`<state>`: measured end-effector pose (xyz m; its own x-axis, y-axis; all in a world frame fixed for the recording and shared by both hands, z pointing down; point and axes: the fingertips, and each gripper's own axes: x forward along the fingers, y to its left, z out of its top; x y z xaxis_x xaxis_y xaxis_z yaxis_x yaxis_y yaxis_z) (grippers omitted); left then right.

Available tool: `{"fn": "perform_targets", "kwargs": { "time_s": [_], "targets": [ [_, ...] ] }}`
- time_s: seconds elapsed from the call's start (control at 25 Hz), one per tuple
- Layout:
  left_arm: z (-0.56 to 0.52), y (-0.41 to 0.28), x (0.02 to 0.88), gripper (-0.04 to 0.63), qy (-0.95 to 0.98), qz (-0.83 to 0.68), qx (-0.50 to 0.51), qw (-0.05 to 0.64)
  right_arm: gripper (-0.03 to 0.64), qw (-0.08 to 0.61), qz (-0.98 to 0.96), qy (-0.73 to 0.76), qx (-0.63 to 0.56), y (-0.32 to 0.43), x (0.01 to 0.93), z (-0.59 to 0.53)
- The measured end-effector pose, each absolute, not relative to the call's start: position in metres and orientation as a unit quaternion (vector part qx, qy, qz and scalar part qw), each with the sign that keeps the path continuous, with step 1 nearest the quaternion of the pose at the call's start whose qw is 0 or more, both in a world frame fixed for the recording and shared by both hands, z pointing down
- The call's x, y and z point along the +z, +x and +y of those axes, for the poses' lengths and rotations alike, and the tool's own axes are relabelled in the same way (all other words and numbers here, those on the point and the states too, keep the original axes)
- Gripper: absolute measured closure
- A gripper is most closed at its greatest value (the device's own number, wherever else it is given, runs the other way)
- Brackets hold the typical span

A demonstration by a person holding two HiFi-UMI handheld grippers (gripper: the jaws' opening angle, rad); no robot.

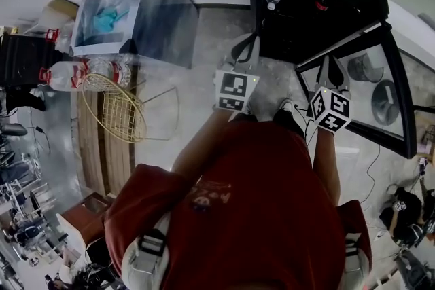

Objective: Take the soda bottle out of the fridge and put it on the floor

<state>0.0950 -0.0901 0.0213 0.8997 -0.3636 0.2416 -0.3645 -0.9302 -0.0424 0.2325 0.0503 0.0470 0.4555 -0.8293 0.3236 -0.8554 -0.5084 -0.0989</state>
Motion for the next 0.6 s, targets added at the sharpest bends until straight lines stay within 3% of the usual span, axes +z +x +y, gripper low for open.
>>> {"fn": "perform_targets", "kwargs": {
  "time_s": [0.6],
  "targets": [
    [-0.073,0.183,0.041,0.595,0.971,-0.195,0.135,0.004,0.618,0.041,-0.529,0.83,0.171,0.31,0.082,0.03]
  ]
}}
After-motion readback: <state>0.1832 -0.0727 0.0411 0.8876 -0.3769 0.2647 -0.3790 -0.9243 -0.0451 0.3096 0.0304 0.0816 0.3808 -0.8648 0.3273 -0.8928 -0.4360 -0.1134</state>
